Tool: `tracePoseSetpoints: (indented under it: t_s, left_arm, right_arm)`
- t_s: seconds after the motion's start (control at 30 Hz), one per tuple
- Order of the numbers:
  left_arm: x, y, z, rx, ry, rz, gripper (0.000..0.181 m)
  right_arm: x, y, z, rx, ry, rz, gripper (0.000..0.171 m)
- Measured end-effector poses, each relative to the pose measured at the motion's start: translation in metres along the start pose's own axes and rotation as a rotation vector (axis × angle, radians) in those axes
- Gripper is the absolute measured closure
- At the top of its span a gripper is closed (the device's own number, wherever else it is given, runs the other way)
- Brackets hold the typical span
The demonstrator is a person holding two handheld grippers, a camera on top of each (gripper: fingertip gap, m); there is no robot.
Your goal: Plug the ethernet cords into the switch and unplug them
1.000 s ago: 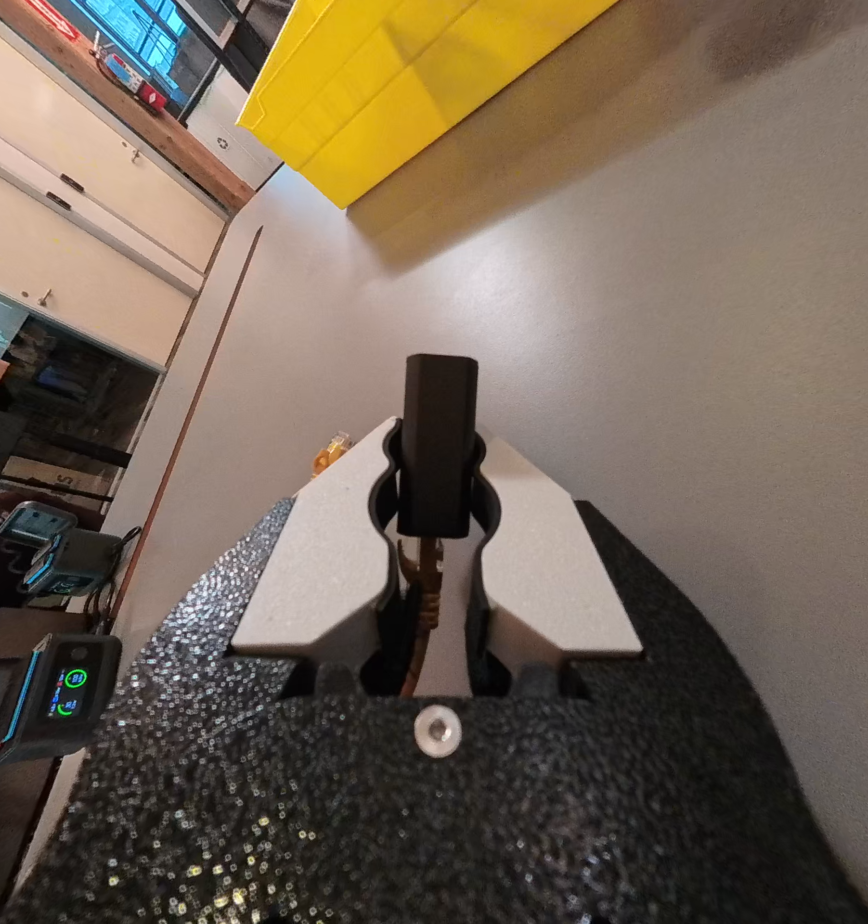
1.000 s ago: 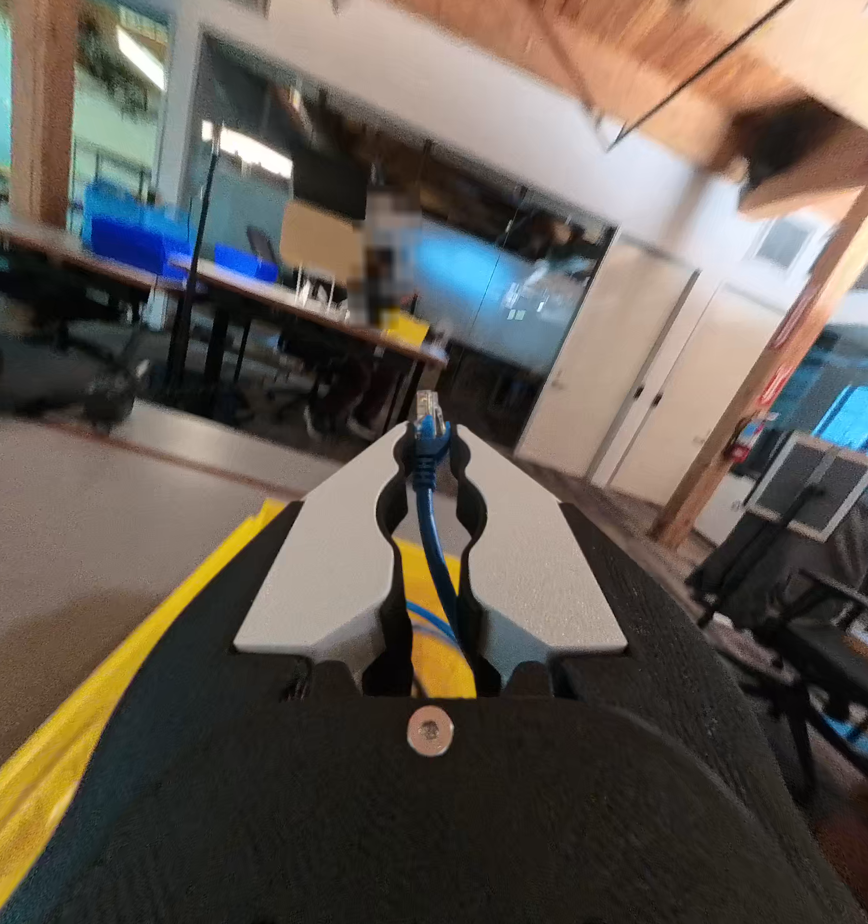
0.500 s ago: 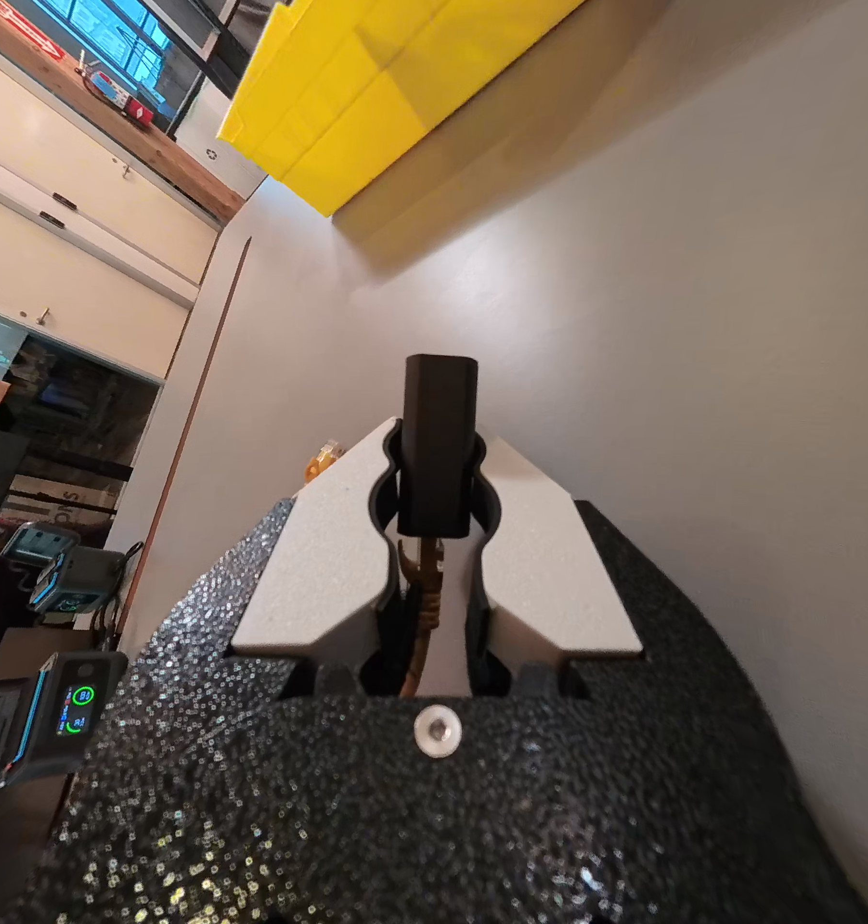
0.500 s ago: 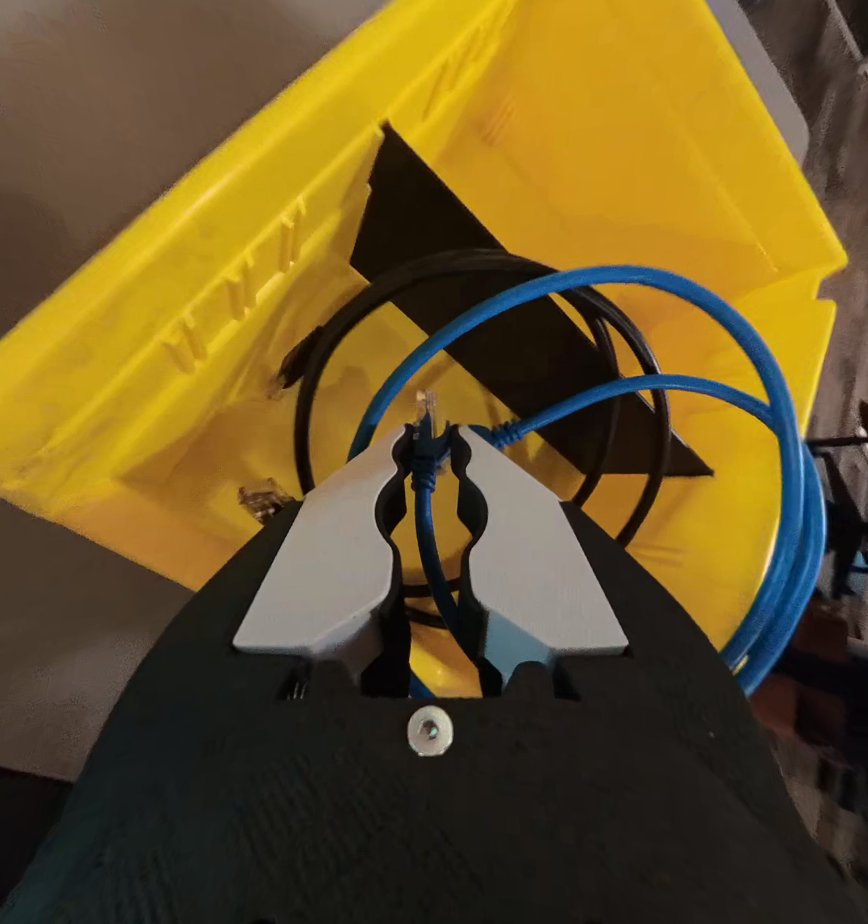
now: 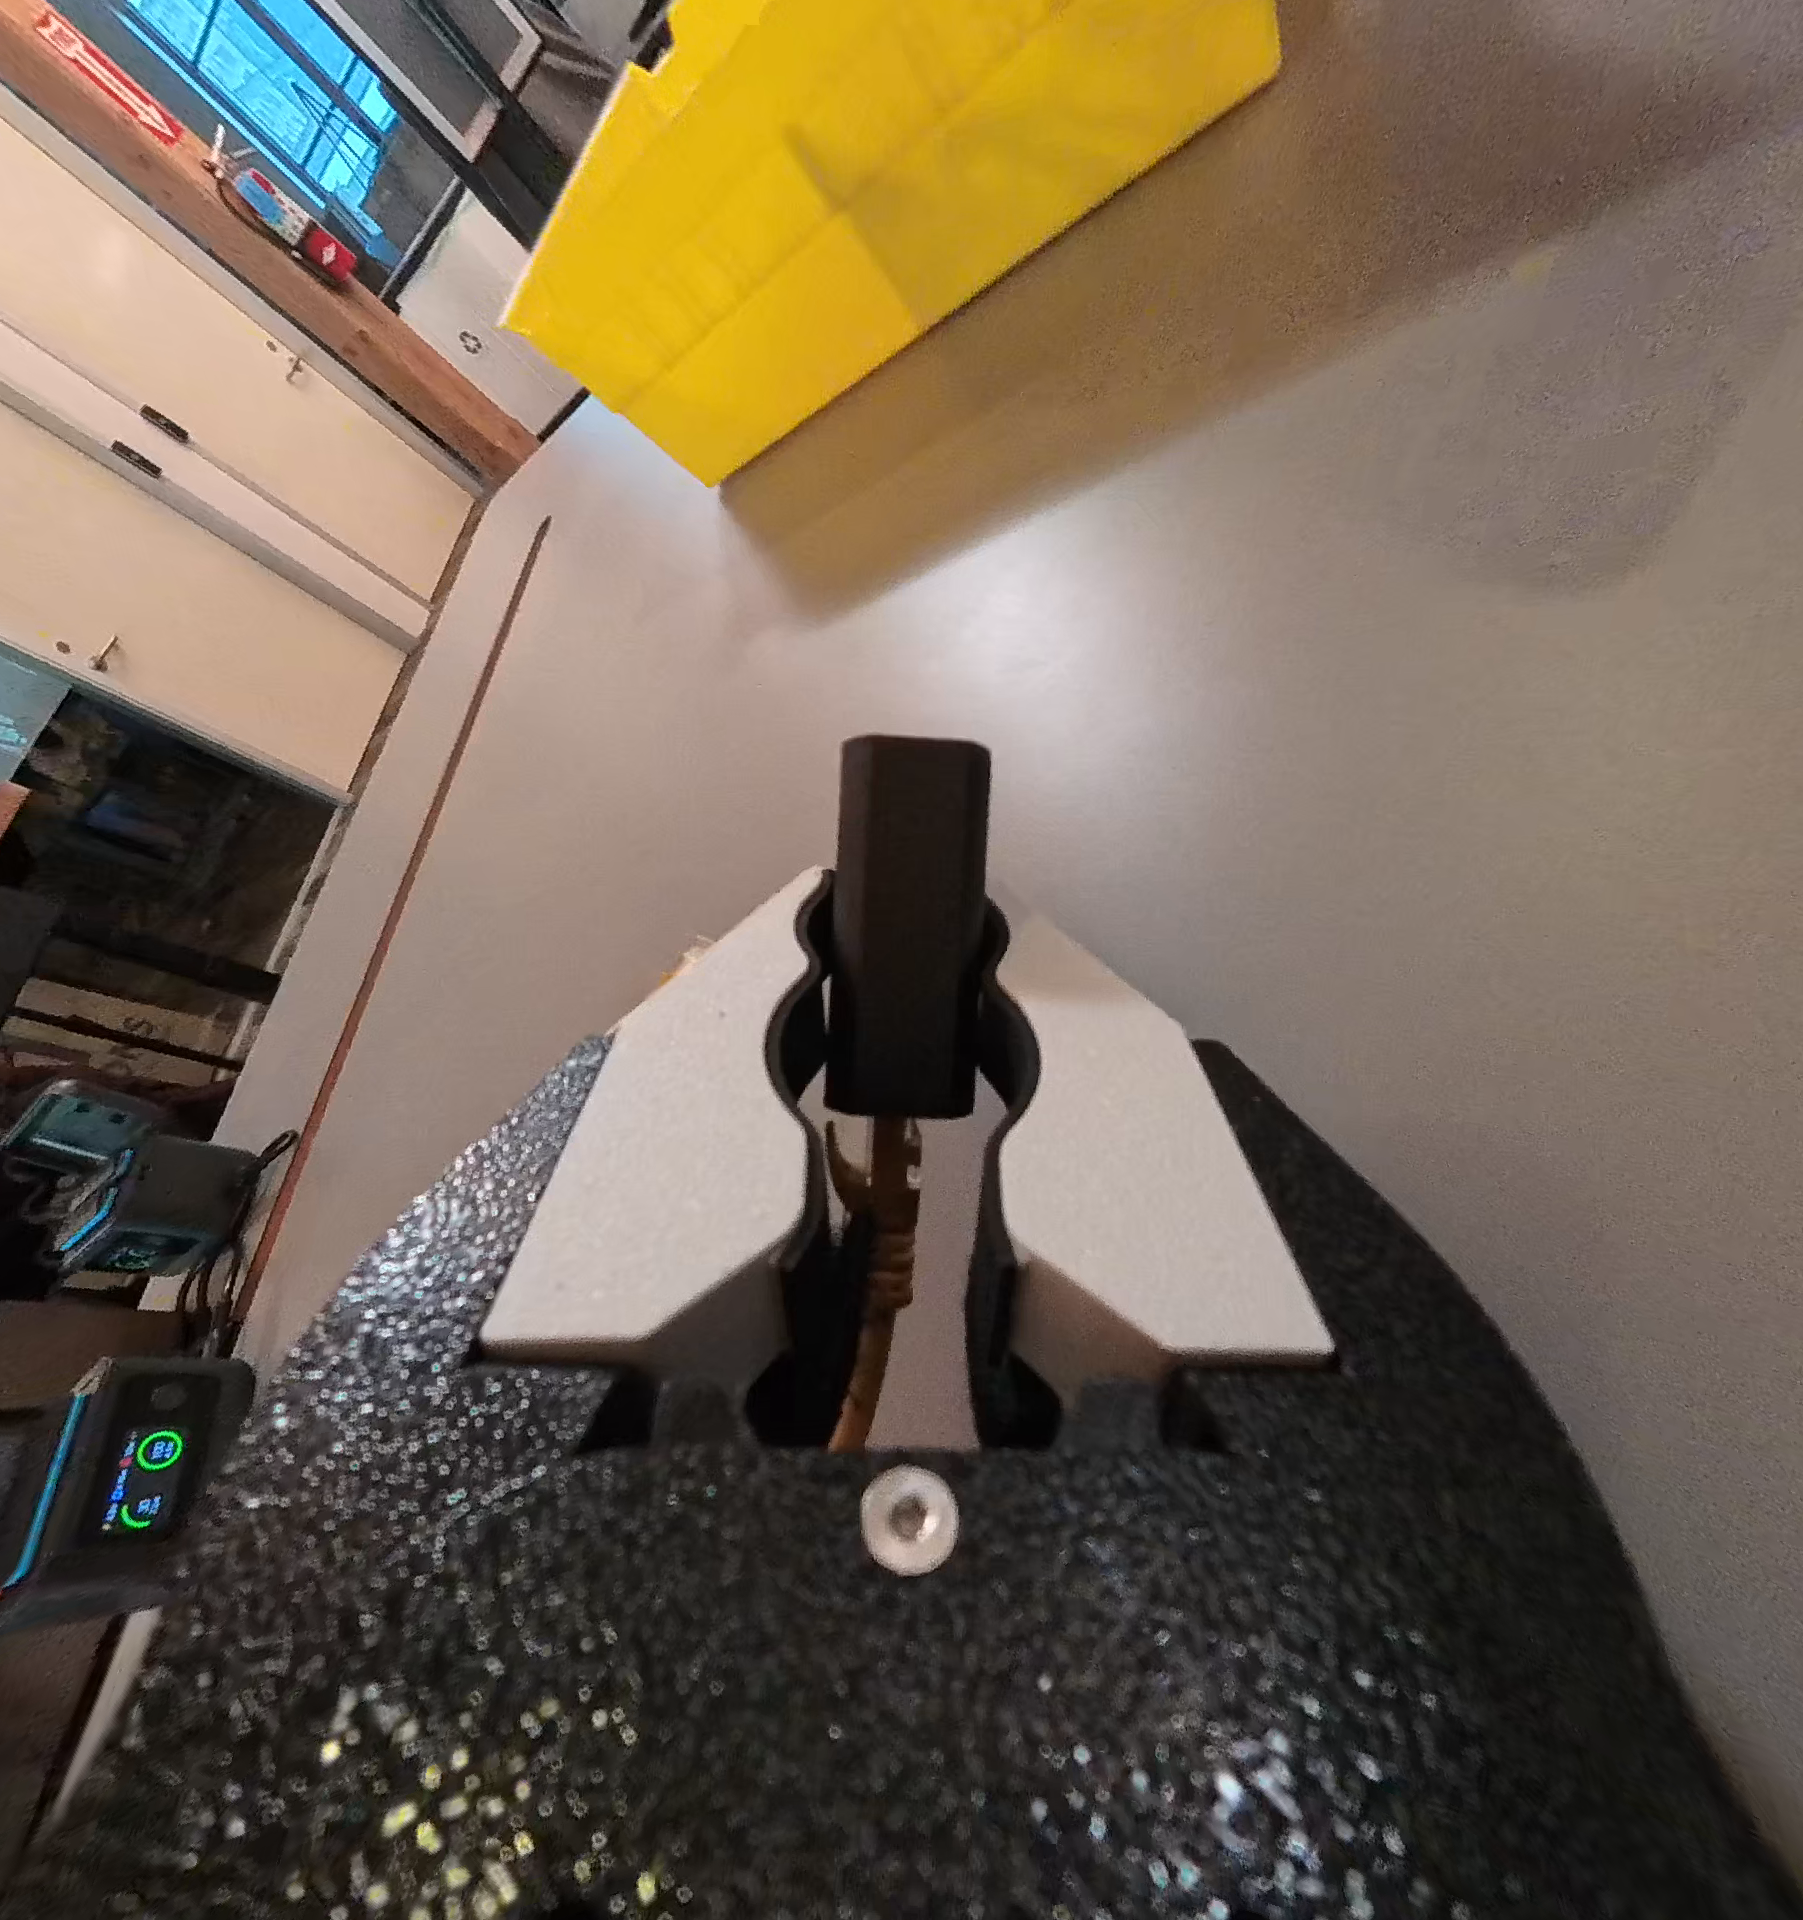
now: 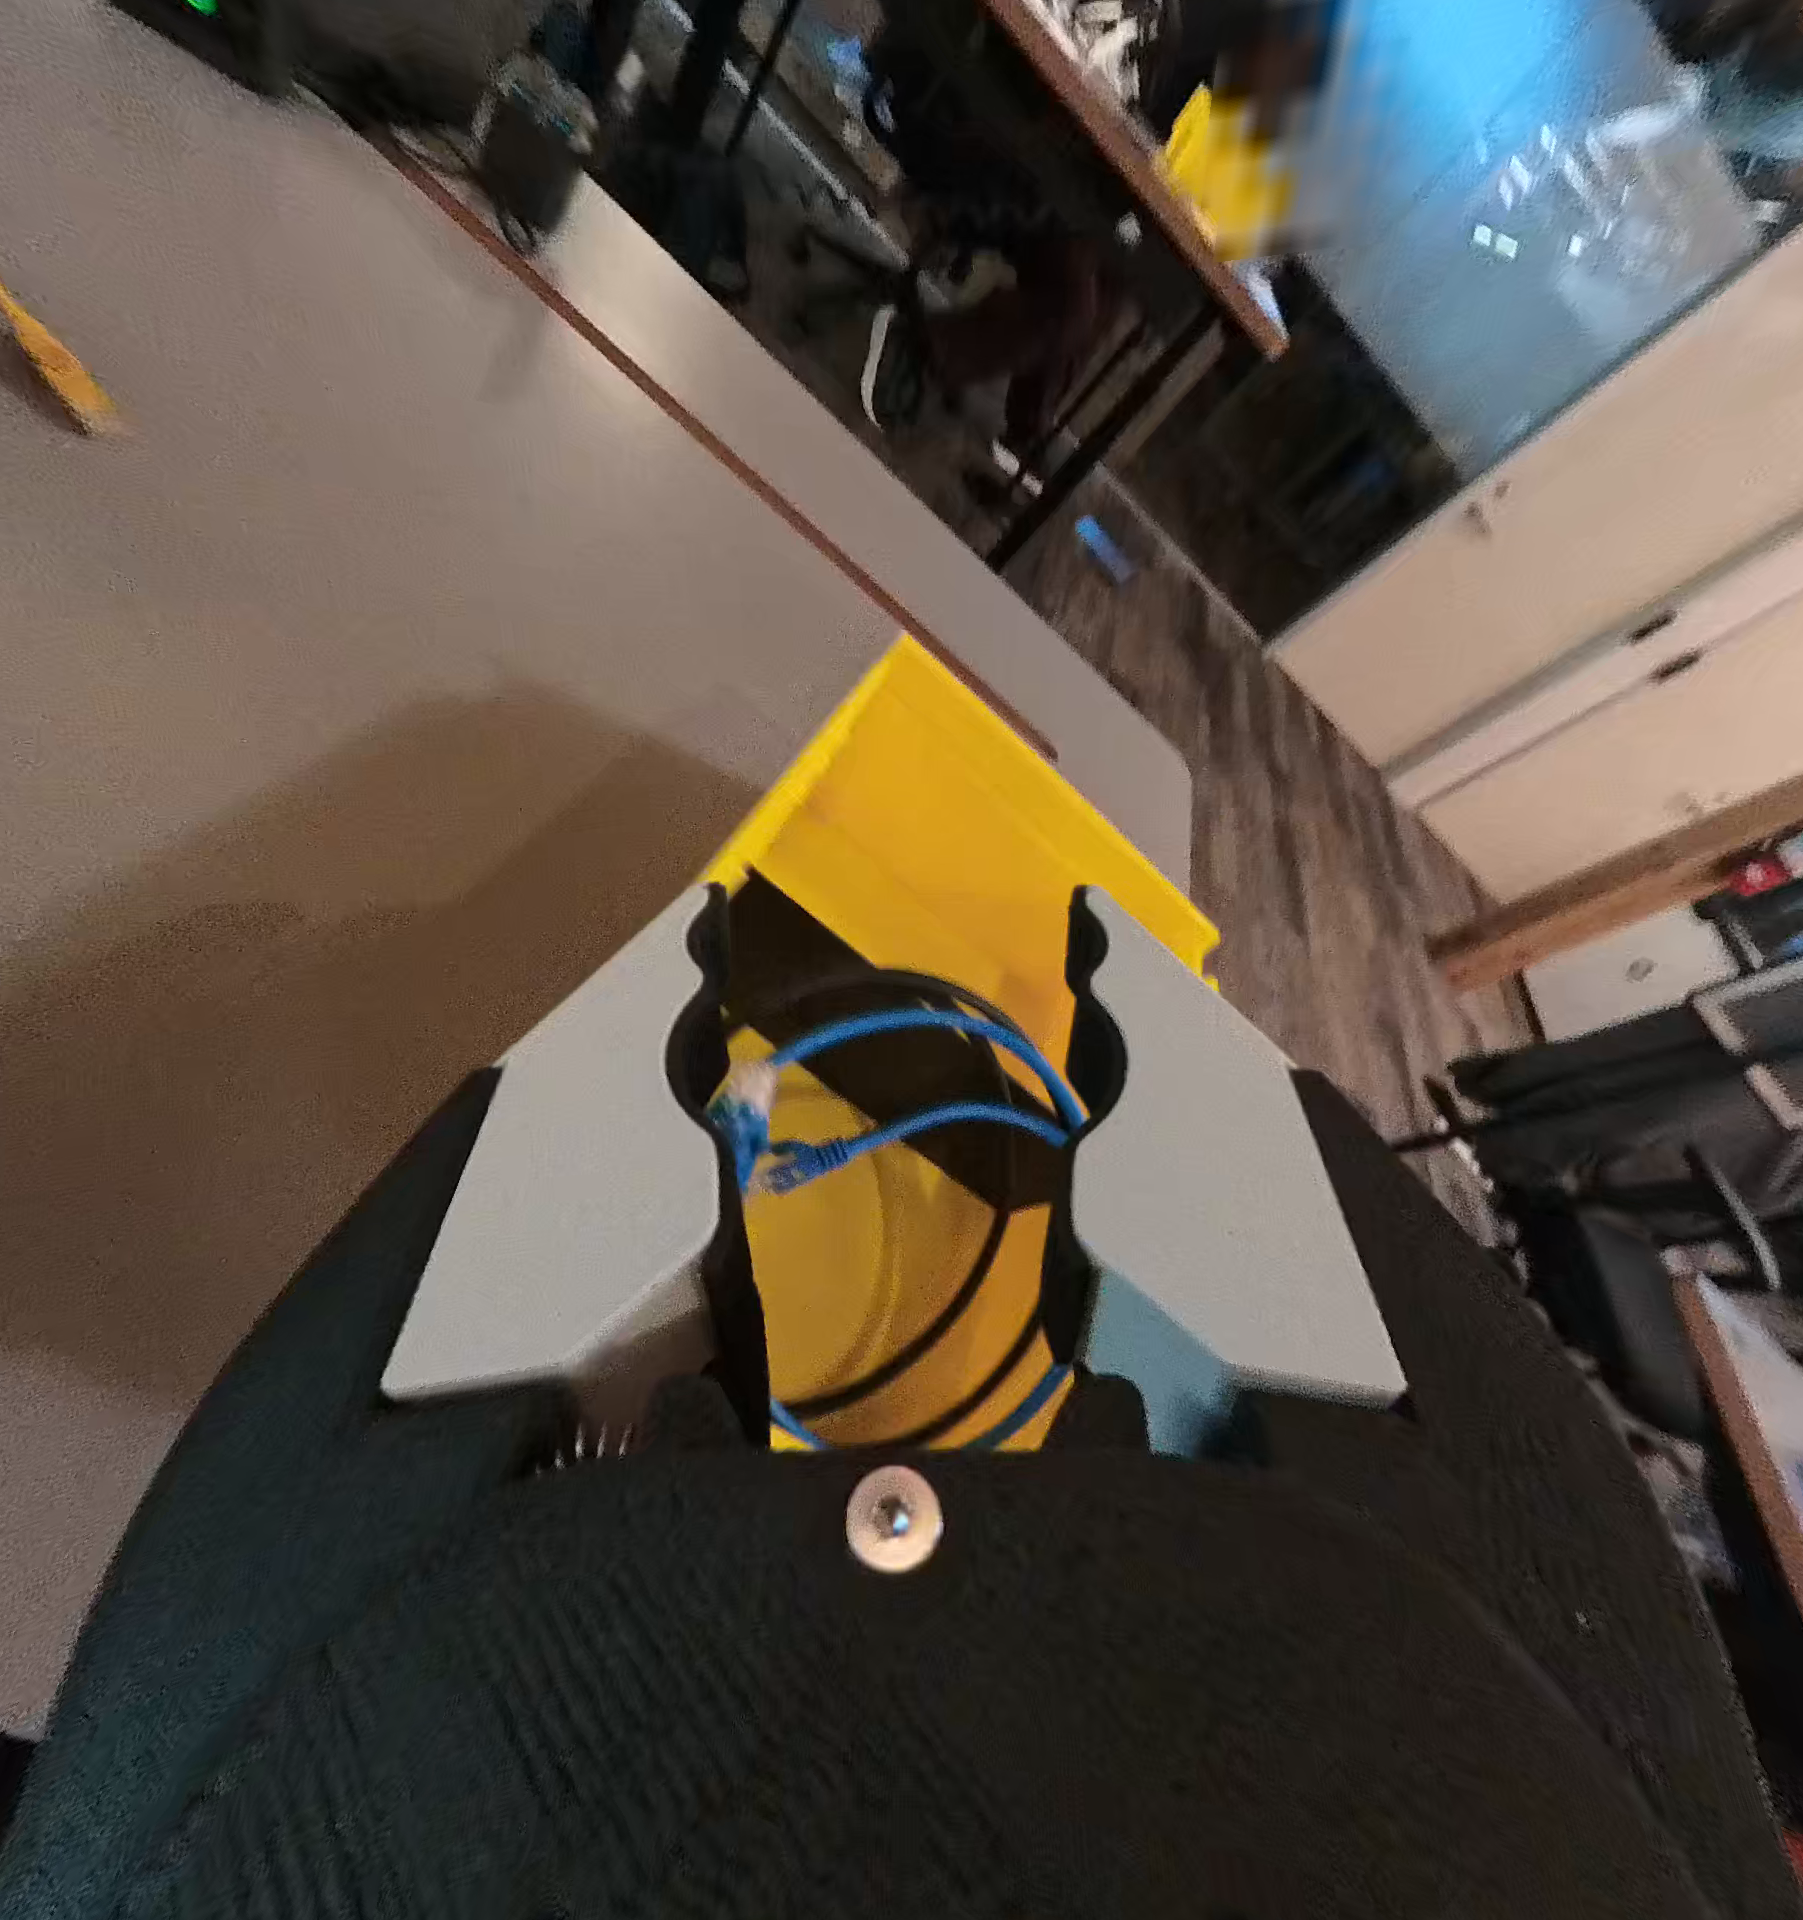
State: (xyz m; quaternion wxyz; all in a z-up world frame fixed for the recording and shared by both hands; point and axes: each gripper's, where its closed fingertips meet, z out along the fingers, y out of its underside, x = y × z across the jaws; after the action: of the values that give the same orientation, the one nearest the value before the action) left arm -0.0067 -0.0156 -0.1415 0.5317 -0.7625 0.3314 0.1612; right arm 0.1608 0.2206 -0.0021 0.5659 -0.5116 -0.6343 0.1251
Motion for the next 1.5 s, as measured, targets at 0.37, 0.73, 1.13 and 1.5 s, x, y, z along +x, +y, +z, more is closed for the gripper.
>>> tracePoseSetpoints:
  t_s: [0.37, 0.73, 1.13, 1.5]
  left_arm:
    - [0.011, -0.117, -0.044, 0.684, 0.373, -0.421, 0.159]
    - [-0.013, -0.137, -0.072, 0.993, 0.407, -0.63, 0.159]
    - [-0.015, -0.081, -0.014, 0.406, 0.144, -0.502, 0.125]
    - [-0.006, -0.033, 0.023, -0.164, -0.256, 0.301, 0.154]
  right_arm:
    - [-0.22, -0.111, 0.012, 0.494, -0.809, 0.085, 0.108]
    - [-0.268, -0.145, -0.006, 0.666, -1.139, 0.402, 0.137]
    - [-0.245, -0.119, 0.04, 0.431, -0.678, -0.052, 0.151]
    - [-0.253, -0.074, 0.068, 0.155, -0.436, -0.669, 0.151]
